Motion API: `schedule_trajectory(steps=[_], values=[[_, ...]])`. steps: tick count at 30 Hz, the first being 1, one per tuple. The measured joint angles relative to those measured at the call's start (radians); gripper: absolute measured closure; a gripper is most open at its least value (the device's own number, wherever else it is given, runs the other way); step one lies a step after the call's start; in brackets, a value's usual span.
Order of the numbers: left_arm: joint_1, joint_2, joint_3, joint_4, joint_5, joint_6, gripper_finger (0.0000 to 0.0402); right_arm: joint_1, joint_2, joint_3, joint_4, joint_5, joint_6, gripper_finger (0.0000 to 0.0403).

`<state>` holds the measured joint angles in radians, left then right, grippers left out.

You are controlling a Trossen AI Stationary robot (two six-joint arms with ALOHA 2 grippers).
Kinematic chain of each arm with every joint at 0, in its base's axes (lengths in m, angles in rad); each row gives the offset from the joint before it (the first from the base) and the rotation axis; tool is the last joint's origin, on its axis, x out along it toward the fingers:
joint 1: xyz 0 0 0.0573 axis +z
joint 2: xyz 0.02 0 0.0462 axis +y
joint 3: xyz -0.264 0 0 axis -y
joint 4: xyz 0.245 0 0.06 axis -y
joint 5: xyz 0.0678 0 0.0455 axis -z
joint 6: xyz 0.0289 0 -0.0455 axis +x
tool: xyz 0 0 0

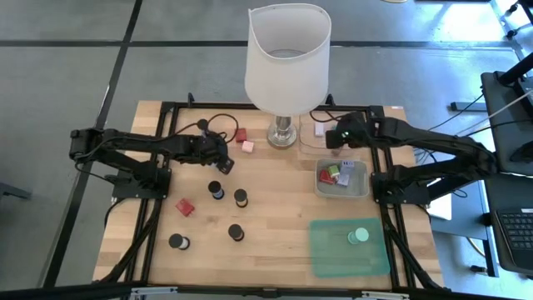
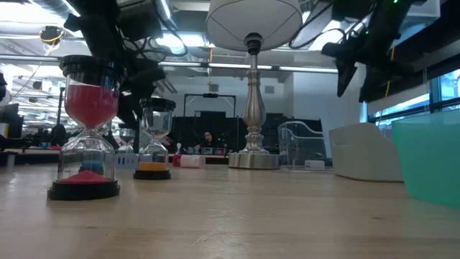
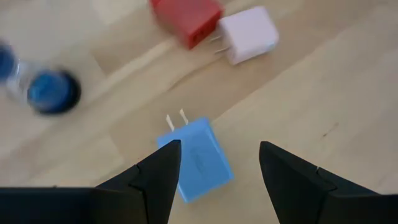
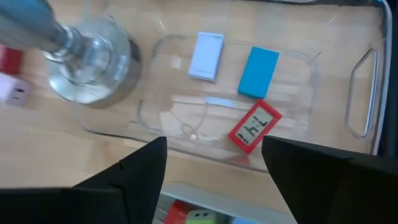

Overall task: Pick & Place Office items
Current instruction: Put the purple charger adapter into the gray bin

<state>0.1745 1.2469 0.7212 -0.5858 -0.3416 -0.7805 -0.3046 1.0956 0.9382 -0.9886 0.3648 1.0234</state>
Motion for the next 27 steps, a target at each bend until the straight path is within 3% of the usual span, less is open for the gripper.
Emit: schedule_trajectory(steps=[9,15,27], values=[[0.0,0.048,0.0,-0.003,0.019,-0.165,0.0137,0.054,-0.026,0.0,0.0,0.009,0.015,0.0135],[0.0,0.128,0.0,-0.009,-0.023,-0.268,0.01,0.054,-0.026,0.0,0.0,-0.018,-0.039,0.0135],[0.0,0.306,0.0,0.047,0.051,-0.425,0.0095,0.053,-0.026,0.0,-0.02,-0.044,-0.16,0.0135]])
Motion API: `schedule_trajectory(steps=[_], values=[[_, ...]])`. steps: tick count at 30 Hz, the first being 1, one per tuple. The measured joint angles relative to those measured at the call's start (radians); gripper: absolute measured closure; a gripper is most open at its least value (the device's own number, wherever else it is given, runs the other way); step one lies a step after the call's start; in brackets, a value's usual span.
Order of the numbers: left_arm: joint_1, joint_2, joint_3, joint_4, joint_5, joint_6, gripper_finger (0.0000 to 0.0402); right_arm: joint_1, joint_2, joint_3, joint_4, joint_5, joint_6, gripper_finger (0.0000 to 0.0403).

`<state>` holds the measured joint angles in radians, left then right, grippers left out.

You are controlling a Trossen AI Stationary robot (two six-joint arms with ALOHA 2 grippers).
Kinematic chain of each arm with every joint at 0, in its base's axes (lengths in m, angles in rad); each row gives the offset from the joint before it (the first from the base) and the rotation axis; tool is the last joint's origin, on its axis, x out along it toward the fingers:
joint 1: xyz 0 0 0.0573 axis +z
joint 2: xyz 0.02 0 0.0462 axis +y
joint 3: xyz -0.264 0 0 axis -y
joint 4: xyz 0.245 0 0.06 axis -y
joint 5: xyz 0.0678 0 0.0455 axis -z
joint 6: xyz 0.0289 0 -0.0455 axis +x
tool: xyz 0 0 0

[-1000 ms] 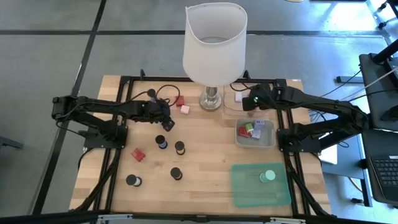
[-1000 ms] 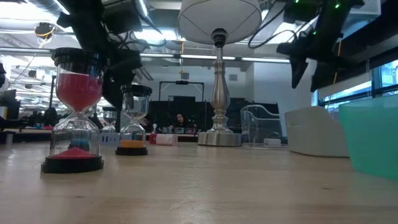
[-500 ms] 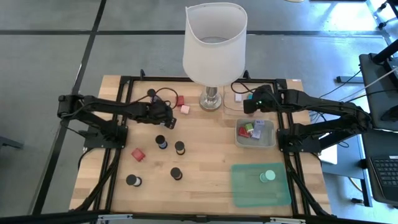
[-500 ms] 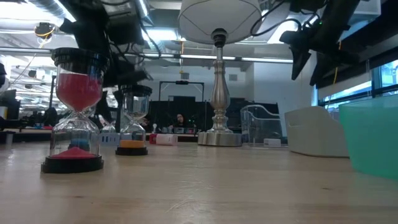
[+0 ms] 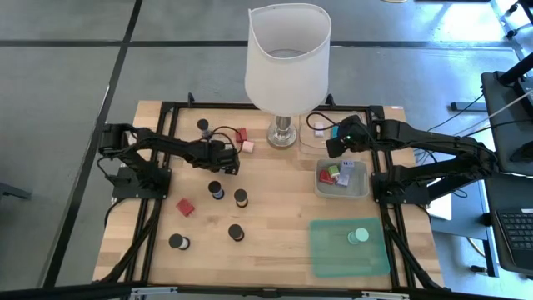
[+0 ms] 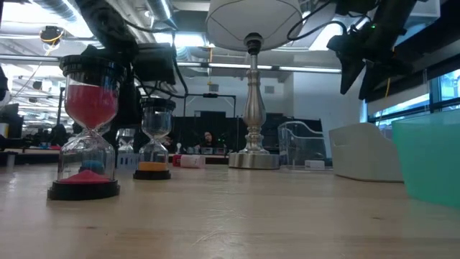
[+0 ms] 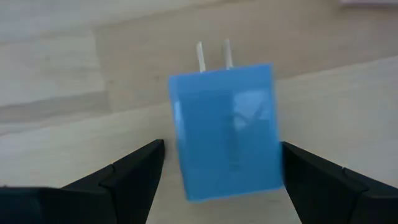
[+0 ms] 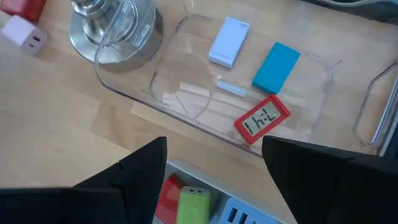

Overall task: Pick & Place Office items
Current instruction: Put the purple charger adapter into the gray bin

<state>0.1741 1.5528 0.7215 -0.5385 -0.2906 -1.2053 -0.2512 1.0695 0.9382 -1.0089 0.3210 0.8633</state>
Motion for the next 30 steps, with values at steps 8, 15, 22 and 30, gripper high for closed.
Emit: schedule_trajectory(steps=[8,15,22,30], values=[[-0.016,0.021,0.002,-0.007,-0.036,-0.041,0.0134,0.0,0.0,0.0,-0.007,0.0,-0.077,0.0135],[-0.016,-0.023,-0.003,0.011,-0.012,-0.042,0.0197,0.0,0.0,0.0,-0.006,0.003,-0.141,0.0135],[-0.035,-0.1,-0.002,0.138,-0.029,0.043,0.0197,0.0,0.0,0.0,0.022,0.0,-0.137,0.0135],[-0.107,-0.136,-0.002,0.483,-0.206,0.311,0.0195,0.0,0.004,0.0,0.302,-0.107,-0.117,0.0135]])
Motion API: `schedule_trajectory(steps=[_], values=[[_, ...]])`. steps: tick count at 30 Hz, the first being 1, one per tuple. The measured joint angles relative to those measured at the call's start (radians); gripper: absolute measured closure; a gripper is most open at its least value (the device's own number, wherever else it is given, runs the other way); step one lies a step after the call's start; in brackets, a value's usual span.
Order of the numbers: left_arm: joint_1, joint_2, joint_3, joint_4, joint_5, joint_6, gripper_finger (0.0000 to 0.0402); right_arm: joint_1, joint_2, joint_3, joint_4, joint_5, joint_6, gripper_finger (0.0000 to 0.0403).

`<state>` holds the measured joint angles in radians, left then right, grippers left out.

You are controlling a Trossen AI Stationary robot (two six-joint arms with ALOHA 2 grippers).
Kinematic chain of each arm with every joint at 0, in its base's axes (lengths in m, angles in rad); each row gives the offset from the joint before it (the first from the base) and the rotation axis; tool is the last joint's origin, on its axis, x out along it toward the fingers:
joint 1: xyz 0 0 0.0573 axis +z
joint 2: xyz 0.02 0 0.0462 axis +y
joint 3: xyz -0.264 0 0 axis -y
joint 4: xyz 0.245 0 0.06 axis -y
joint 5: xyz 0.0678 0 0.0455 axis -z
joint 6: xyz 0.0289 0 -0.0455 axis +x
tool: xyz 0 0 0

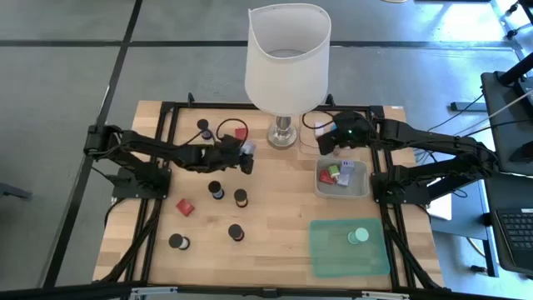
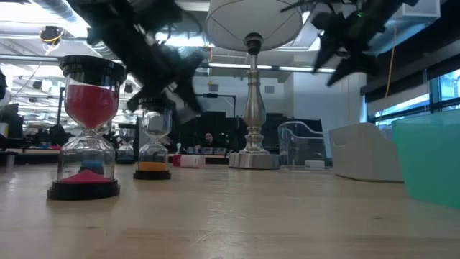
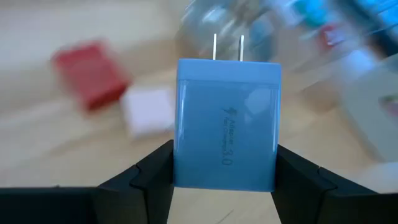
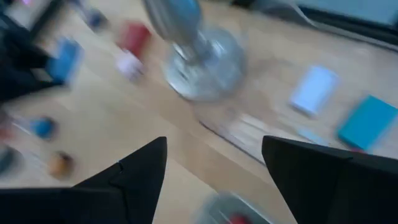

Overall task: Pick & Place Office items
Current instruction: Put the purple charger adapter into the gray bin

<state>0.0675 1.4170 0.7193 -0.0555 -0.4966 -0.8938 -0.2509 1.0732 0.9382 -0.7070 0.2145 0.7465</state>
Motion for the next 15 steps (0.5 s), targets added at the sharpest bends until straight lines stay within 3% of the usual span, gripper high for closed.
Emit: schedule_trajectory(steps=[6,15], values=[[-0.042,0.0,0.001,0.177,-0.082,0.145,0.0195,0.009,0.046,0.0,0.146,-0.063,0.089,0.0135],[-0.073,0.001,0.001,0.267,-0.141,0.148,0.0195,0.102,0.14,0.0,0.17,-0.158,0.132,0.0135]])
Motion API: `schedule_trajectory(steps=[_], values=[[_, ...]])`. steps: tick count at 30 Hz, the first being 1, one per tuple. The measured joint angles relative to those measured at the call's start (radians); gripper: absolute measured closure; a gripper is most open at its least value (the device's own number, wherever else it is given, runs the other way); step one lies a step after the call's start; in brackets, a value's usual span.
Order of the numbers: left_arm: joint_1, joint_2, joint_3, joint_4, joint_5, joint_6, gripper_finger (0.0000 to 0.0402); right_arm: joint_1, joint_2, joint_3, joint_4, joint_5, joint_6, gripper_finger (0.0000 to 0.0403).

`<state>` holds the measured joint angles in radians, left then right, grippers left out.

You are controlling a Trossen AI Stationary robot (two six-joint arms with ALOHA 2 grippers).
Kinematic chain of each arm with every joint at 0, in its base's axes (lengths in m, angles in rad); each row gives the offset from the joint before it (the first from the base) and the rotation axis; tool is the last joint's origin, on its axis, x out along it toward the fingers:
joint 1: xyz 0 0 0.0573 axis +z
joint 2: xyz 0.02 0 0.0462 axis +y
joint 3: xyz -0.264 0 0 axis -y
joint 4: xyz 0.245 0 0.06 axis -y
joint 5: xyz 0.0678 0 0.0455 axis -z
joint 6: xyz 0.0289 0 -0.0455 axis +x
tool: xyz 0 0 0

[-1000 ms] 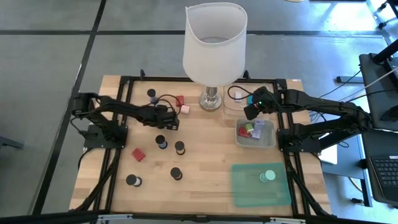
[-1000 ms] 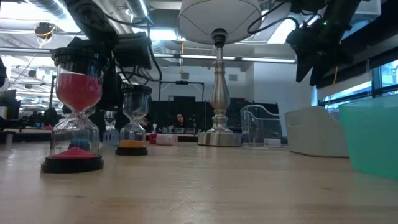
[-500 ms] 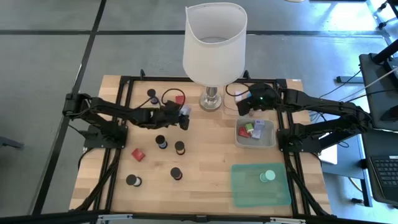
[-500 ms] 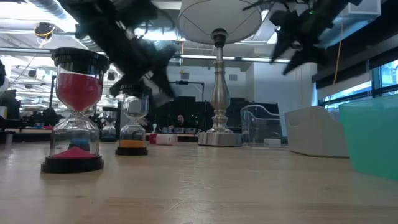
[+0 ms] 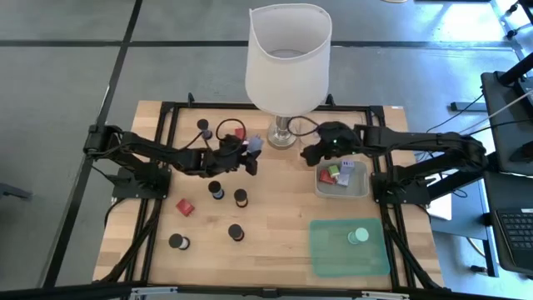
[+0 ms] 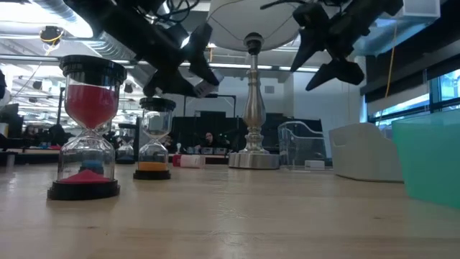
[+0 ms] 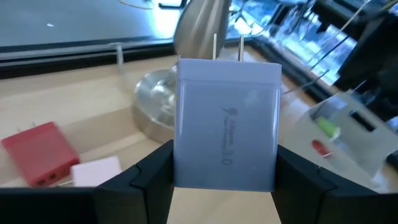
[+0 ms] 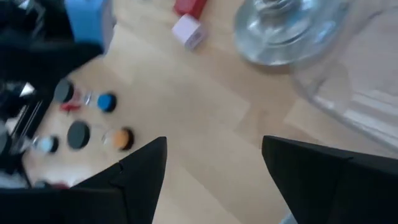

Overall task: Pick & Place Office items
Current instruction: Put the purple charger adapter into the gray bin

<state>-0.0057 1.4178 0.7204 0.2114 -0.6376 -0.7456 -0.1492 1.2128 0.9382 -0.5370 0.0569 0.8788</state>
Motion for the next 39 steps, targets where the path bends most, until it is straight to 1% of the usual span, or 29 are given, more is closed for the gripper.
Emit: schedule_trajectory(steps=[2,4,9,11,13,15,18,24,27,31,34,39], values=[[-0.007,0.008,0.005,0.029,-0.001,-0.003,0.0195,0.026,0.01,0.0,0.01,-0.016,-0.014,0.0135],[-0.017,0.027,0.028,0.019,-0.003,-0.003,0.0195,0.053,0.016,0.0,0.025,-0.025,-0.03,0.0135],[-0.055,0.129,0.135,0.013,-0.007,0.057,0.0194,0.099,0.018,0.0,0.025,-0.026,-0.058,0.0135],[-0.071,0.165,0.182,-0.036,-0.005,0.115,0.0194,0.113,0.018,0.0,0.025,-0.029,-0.076,0.0135],[-0.087,0.191,0.233,-0.114,-0.025,0.146,0.0194,0.127,0.017,0.0,0.025,-0.052,-0.093,0.0135],[-0.102,0.205,0.279,-0.208,-0.075,0.14,0.0194,0.146,0.015,0.0,0.028,-0.067,-0.109,0.0135],[-0.124,0.217,0.327,-0.286,-0.137,0.137,0.0194,0.172,0.015,0.0,0.033,-0.059,-0.12,0.0135],[-0.153,0.219,0.338,-0.298,-0.176,0.187,0.0194,0.193,0.015,0.0,0.124,-0.016,-0.066,0.0135],[-0.162,0.219,0.338,-0.295,-0.171,0.216,0.0194,0.191,0.015,0.0,0.203,-0.001,-0.019,0.0135],[-0.166,0.219,0.338,-0.266,-0.156,0.213,0.0194,0.192,0.015,0.0,0.295,0.017,0.012,0.0135],[-0.165,0.219,0.338,-0.225,-0.156,0.222,0.0194,0.191,0.023,0.0,0.327,0.054,0.04,0.0135],[-0.165,0.219,0.338,-0.207,-0.155,0.252,0.0194,0.191,0.04,0.0,0.321,0.058,0.095,0.0127]])
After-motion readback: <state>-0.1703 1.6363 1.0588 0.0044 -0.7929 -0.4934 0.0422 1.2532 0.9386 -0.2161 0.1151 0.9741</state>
